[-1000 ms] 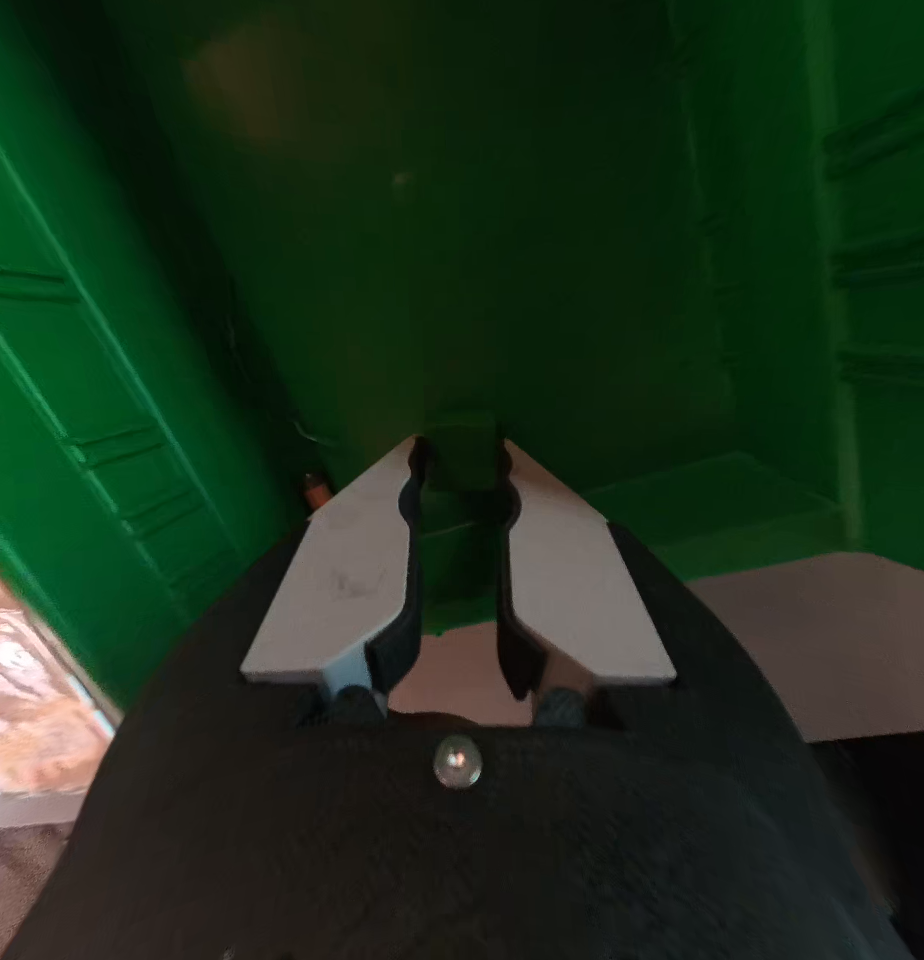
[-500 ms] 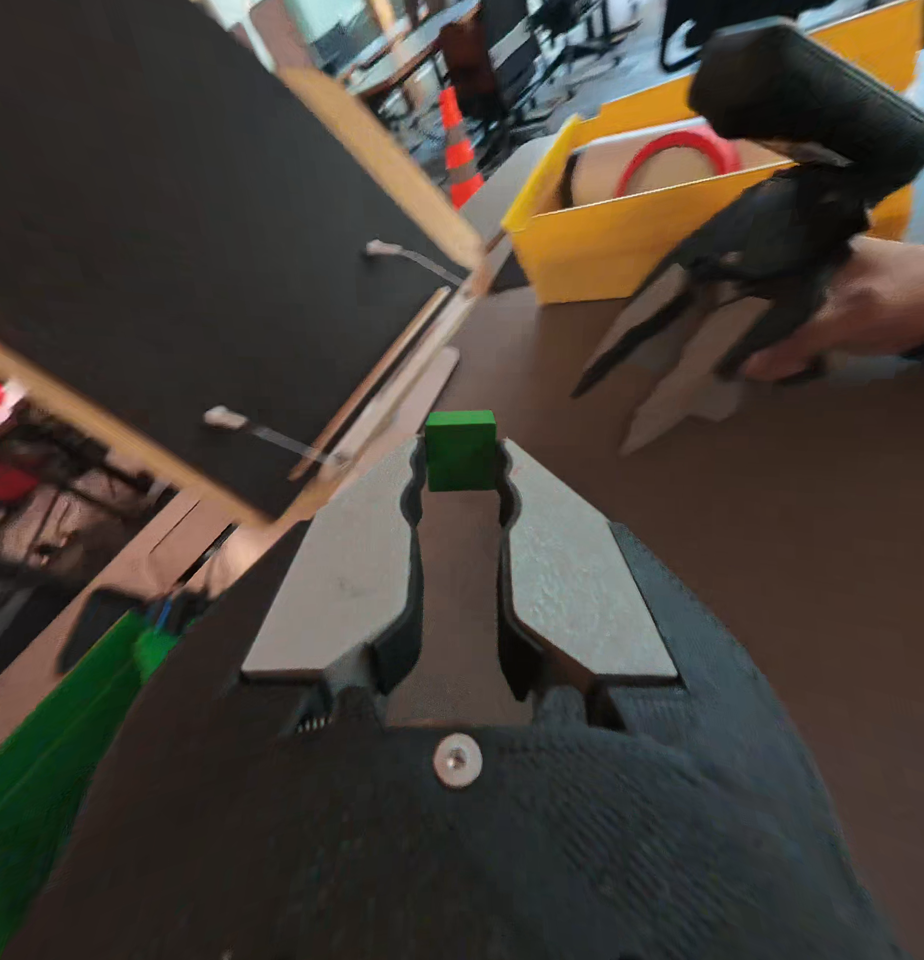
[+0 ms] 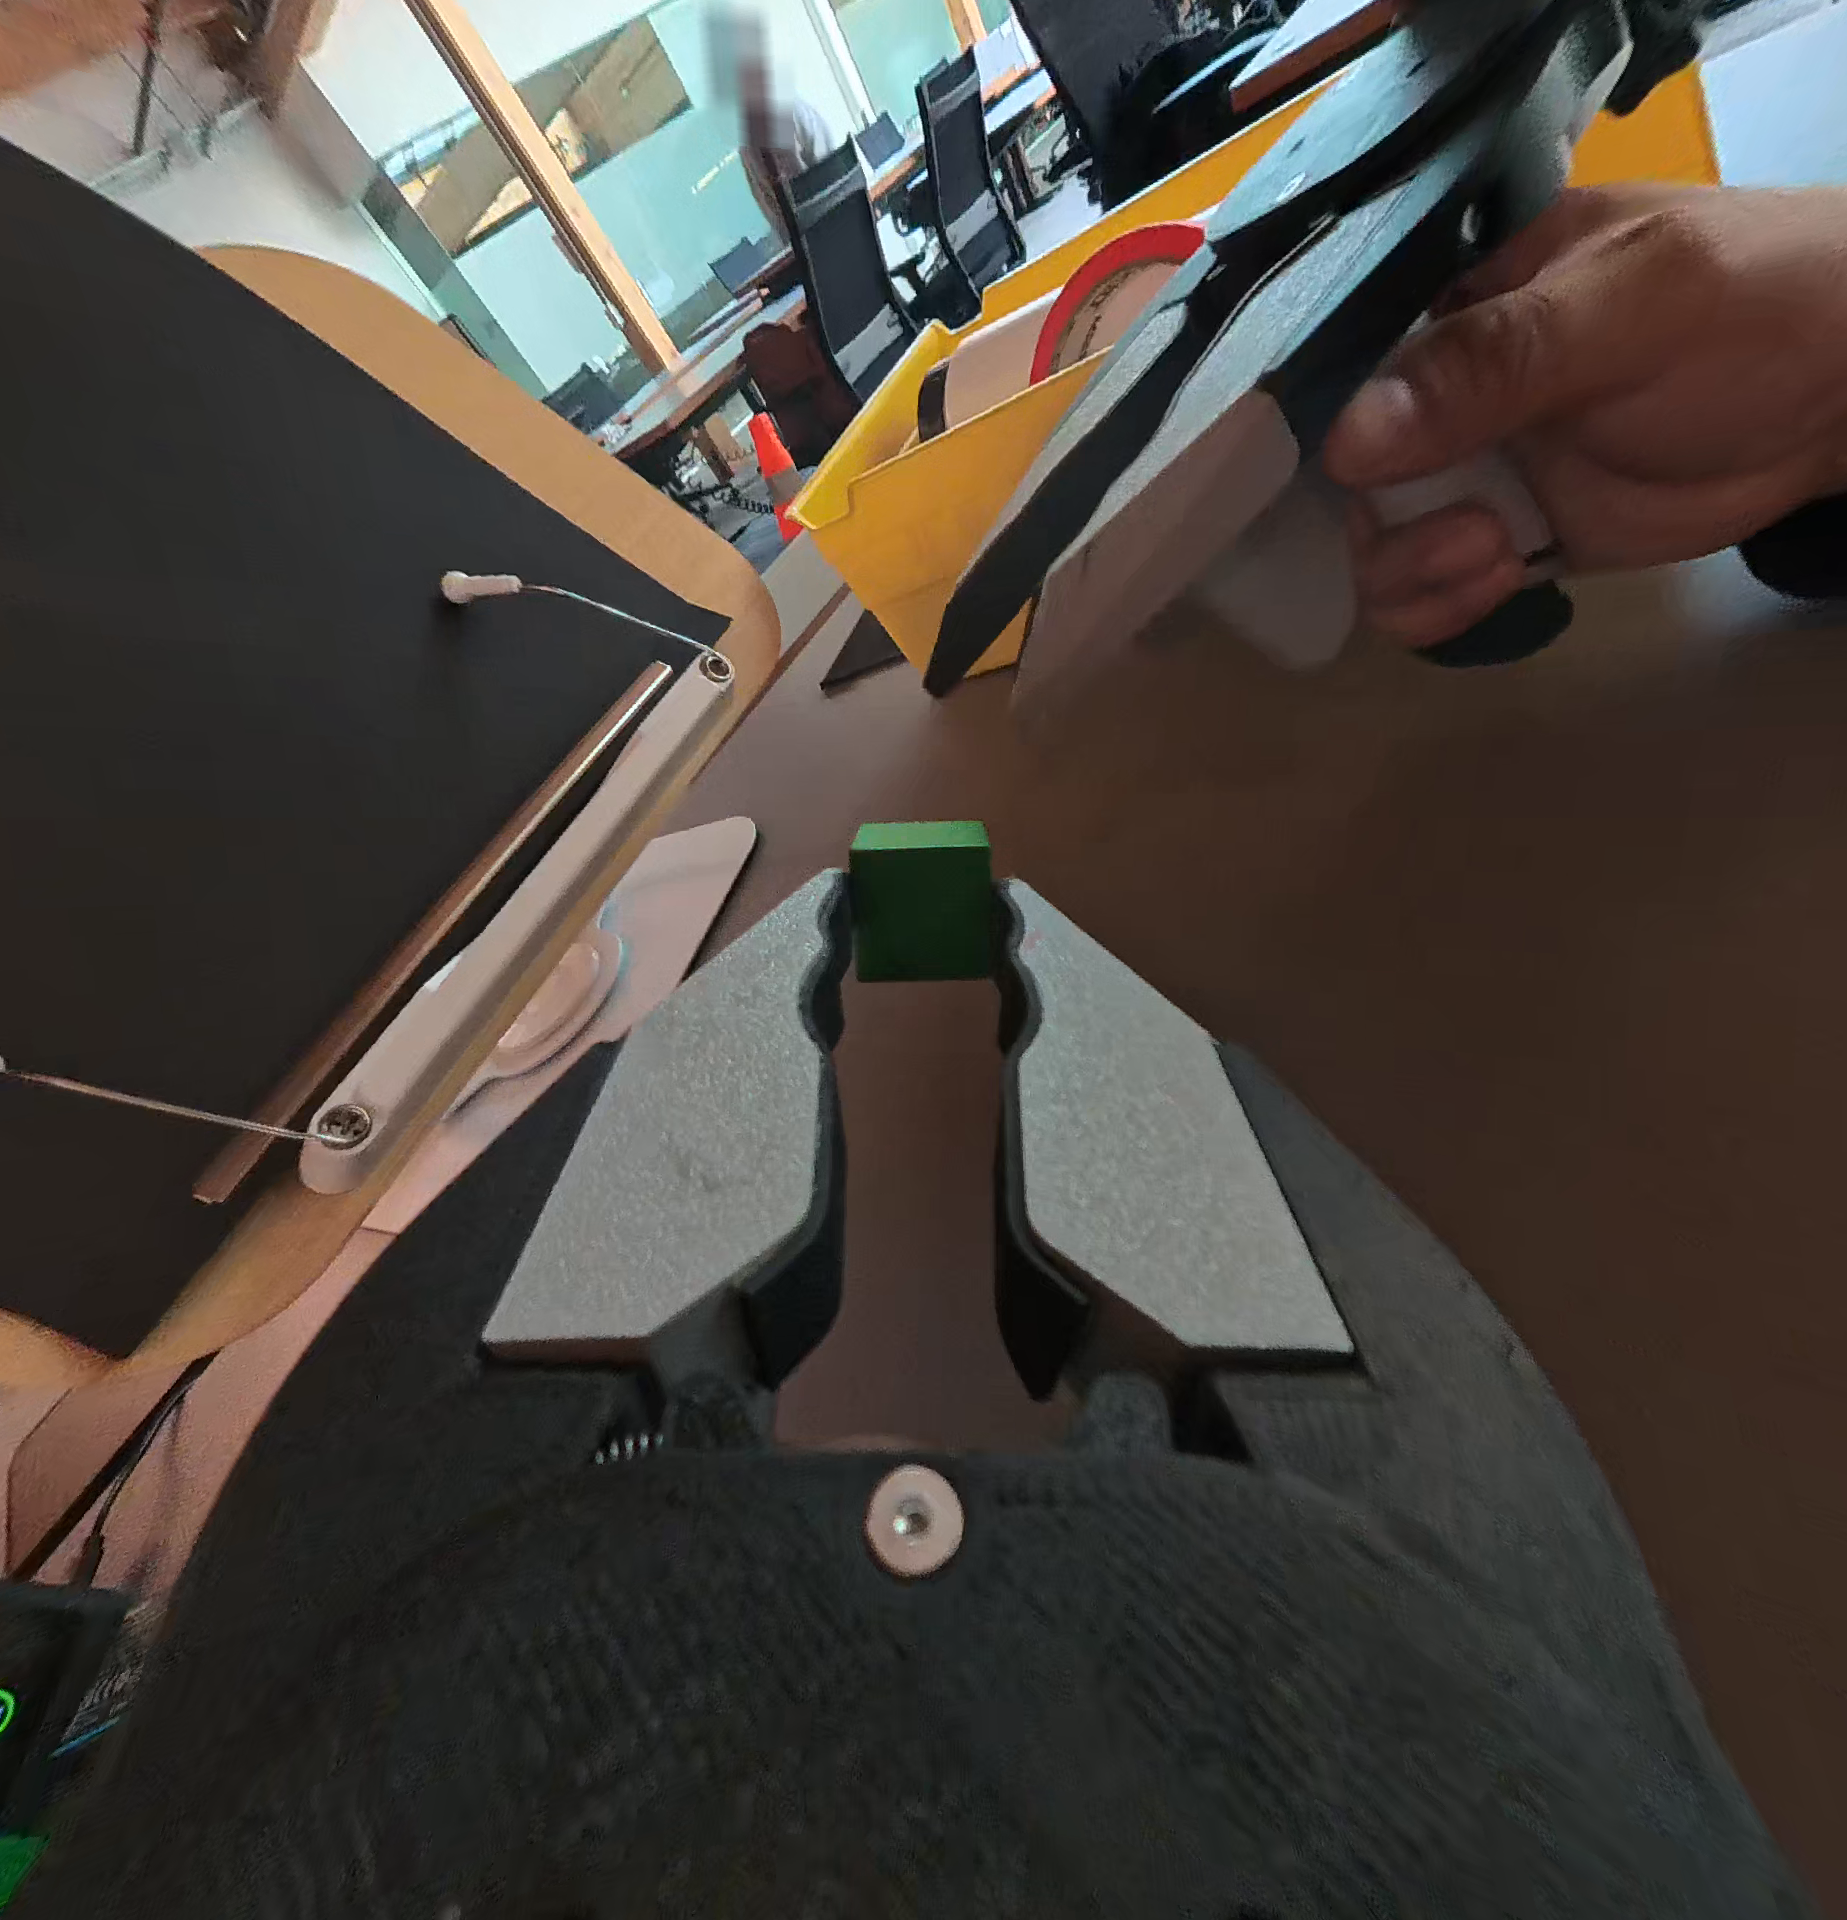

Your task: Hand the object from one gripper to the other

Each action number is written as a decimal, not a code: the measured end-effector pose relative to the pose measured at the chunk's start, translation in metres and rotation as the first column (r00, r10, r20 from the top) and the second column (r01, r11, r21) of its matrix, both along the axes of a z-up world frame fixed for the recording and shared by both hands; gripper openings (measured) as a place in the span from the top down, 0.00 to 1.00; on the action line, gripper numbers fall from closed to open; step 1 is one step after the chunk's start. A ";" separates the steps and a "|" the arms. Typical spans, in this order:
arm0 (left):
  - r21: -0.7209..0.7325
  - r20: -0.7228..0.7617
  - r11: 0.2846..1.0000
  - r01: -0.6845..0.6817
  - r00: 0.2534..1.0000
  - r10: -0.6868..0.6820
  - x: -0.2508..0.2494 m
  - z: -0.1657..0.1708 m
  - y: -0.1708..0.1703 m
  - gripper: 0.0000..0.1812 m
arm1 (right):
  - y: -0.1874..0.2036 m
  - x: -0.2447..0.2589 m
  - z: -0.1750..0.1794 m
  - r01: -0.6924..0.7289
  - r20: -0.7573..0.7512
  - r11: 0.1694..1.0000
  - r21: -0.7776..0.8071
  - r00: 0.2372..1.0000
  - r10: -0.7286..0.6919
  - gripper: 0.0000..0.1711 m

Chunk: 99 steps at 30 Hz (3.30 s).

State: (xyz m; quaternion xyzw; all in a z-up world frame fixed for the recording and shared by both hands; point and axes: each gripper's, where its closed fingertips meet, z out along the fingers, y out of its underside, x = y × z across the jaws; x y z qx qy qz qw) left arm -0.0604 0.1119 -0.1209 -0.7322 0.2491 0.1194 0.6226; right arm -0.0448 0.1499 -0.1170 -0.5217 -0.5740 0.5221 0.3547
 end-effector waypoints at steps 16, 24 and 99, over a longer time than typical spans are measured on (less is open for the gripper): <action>0.076 0.010 0.994 -0.080 0.997 0.079 -0.019 0.005 0.001 0.87 | 0.016 -0.016 -0.006 0.188 -0.101 0.951 0.244 0.981 -0.168 0.83; 0.090 0.022 0.995 0.050 0.998 -0.052 0.000 0.004 -0.006 0.87 | 0.002 -0.026 -0.019 -0.040 0.025 0.996 0.077 0.999 0.038 0.85; 0.316 0.093 0.879 0.357 0.910 -0.404 0.058 0.057 -0.045 0.86 | -0.077 0.046 0.058 -0.579 -0.219 0.705 -0.409 0.813 0.540 0.81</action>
